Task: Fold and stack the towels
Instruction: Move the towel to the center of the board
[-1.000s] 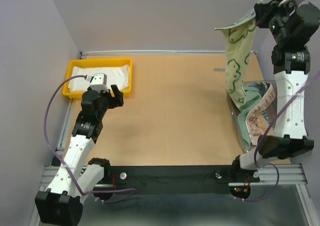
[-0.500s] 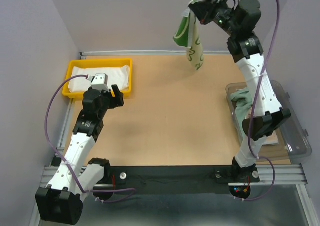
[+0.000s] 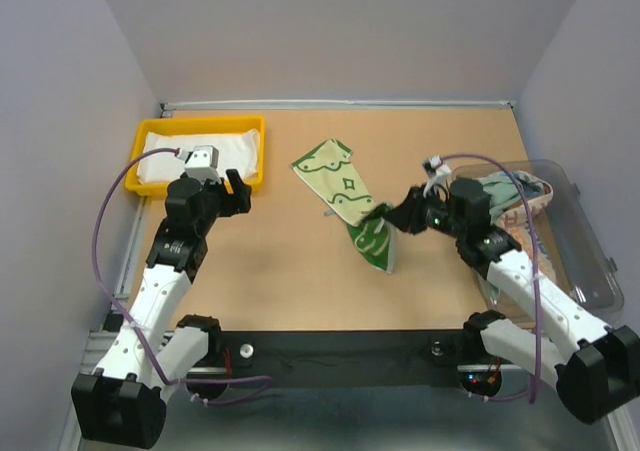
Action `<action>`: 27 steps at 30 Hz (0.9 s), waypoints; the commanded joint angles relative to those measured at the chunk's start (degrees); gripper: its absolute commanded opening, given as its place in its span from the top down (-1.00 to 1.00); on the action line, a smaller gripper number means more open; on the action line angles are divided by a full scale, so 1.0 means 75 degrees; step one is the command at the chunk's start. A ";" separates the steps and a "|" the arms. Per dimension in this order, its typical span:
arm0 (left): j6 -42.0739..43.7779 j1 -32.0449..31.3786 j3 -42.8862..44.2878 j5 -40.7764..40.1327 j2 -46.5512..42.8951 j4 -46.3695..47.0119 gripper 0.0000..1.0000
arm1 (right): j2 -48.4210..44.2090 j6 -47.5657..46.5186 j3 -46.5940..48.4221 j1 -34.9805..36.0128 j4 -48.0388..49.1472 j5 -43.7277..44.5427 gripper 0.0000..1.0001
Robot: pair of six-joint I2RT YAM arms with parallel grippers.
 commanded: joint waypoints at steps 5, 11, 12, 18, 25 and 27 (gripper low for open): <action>-0.0973 -0.0294 0.0061 0.1249 0.0383 0.0294 -0.61 | -0.1543 0.0805 -0.1166 0.0109 -0.3716 0.0217 -0.30; -0.2074 -0.1335 0.0283 0.0422 0.1622 0.0375 -0.60 | -0.0857 0.0174 -0.0393 0.0109 -0.4269 0.1495 -0.46; -0.2123 -0.1454 0.0400 0.0267 0.1870 0.0387 -0.58 | -0.0598 0.0055 -0.0299 0.0109 -0.4327 0.1590 -0.46; -0.2229 -0.1853 0.2214 -0.0531 0.4400 0.0154 -0.55 | 0.0213 -0.0274 0.0205 0.0120 -0.4375 0.1660 -0.46; -0.2217 -0.1994 0.4524 -0.1409 0.6885 -0.0608 -0.55 | 0.0447 0.0171 0.0615 0.0109 -0.4457 0.3651 -0.53; -0.2217 -0.1983 0.5400 -0.1713 0.7565 -0.0888 -0.55 | 0.0646 0.0113 0.0733 0.0109 -0.4457 0.3817 -0.54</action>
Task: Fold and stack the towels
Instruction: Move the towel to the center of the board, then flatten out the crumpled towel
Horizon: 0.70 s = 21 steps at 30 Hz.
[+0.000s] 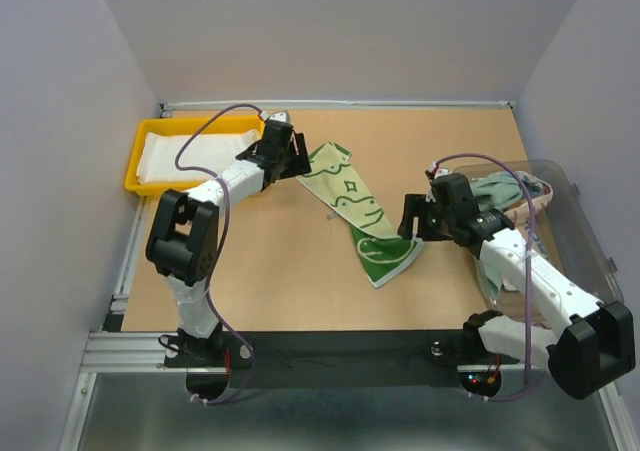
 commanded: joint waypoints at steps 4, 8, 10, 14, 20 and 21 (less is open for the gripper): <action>-0.0063 -0.0042 0.1790 -0.1265 0.1442 -0.0760 -0.54 | 0.0545 -0.0030 0.0675 0.0021 0.0063 0.1490 -0.55; -0.0051 -0.0042 0.2306 -0.1441 0.2134 -0.0888 -0.44 | 0.0897 -0.0089 0.0781 0.0021 0.0075 0.1982 -0.55; -0.0028 -0.0042 0.2483 -0.1500 0.2345 -0.1006 -0.44 | 0.1050 -0.0089 0.0827 0.0021 0.0063 0.2240 -0.55; 0.0007 -0.0042 0.2729 -0.1535 0.2755 -0.1099 -0.42 | 0.1518 -0.0031 0.0910 -0.0026 0.0087 0.2616 -0.55; 0.0031 -0.0065 0.2753 -0.1441 0.3177 -0.1205 -0.34 | 0.2175 0.0402 0.0910 -0.0143 0.0180 0.2569 -0.54; 0.0031 -0.0065 0.2753 -0.1441 0.3201 -0.1240 -0.32 | 0.2222 0.0461 0.0886 -0.0155 0.0215 0.2592 -0.54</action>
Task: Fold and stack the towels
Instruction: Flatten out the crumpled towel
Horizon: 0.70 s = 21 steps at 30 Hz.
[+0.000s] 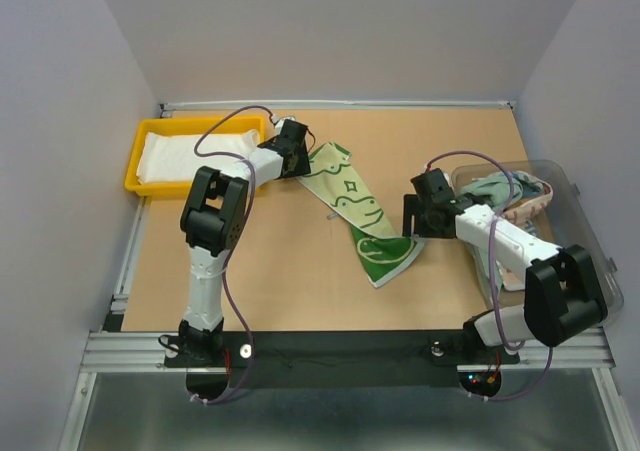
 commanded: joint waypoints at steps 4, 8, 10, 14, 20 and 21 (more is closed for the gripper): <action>0.0045 -0.0051 0.0275 -0.0124 0.0276 -0.0314 -0.21 | 0.0282 0.0678 0.0163 -0.0170 0.0409 0.0349 -0.54; 0.0104 -0.0051 0.0358 -0.0019 0.0498 -0.0396 -0.01 | 0.0411 0.1018 -0.0118 -0.0345 0.0713 0.0138 -0.53; 0.0127 -0.0086 0.0369 0.0040 0.0545 -0.0384 0.07 | 0.0435 0.1124 -0.0224 -0.0392 0.0900 0.0138 -0.51; 0.0174 -0.0144 0.0439 0.0110 0.0651 -0.0419 0.21 | 0.0493 0.1358 -0.0411 -0.0521 0.1112 0.0138 -0.46; 0.0221 -0.0191 0.0498 0.0169 0.0709 -0.0443 0.60 | 0.0634 0.1558 -0.0833 -0.0814 0.1615 -0.0412 -0.23; 0.0244 -0.0191 0.0510 0.0134 0.0709 -0.0443 0.83 | 0.0623 0.1570 -0.0868 -0.0814 0.1663 -0.0482 -0.11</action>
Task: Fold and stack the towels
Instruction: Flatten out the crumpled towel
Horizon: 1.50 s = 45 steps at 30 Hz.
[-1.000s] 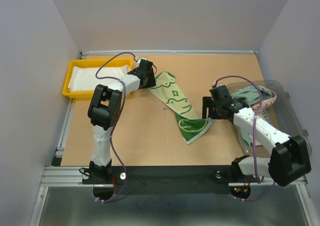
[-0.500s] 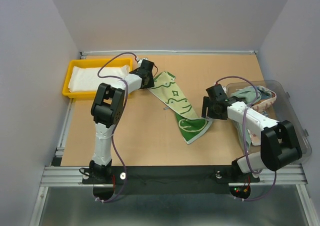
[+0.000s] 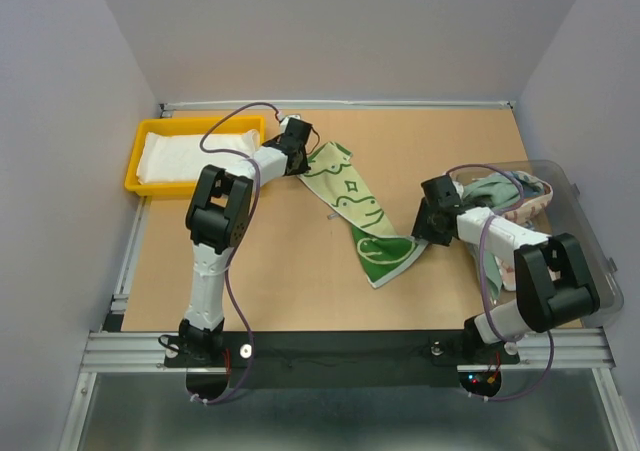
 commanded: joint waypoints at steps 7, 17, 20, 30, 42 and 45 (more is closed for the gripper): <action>0.0313 -0.0043 0.0523 0.0008 0.0064 -0.0661 1.00 | -0.0492 0.0109 -0.0088 -0.0089 0.0725 -0.0301 0.88; 0.0560 0.0647 0.4584 0.0732 -0.0065 -0.1787 1.00 | -0.1724 -0.1764 0.1856 -0.0124 0.0760 0.1959 0.99; 0.0419 0.0883 0.5746 0.1435 0.0099 -0.1706 1.00 | -0.1677 -0.2550 0.2548 -0.0147 0.0912 0.2816 0.99; 0.0252 0.1692 0.2987 0.4027 -0.1189 0.0778 1.00 | -0.3407 -0.3921 0.1874 -0.0159 0.1592 0.0892 0.99; 0.1098 0.1657 -0.0246 0.2987 -0.1470 0.1107 1.00 | -0.4267 -0.3186 0.0301 0.0039 0.0009 -0.6669 0.81; 0.1133 0.1657 -0.0729 0.2471 -0.1670 0.1107 1.00 | -0.3718 -0.2741 0.0031 0.0262 -0.0060 -0.7598 0.80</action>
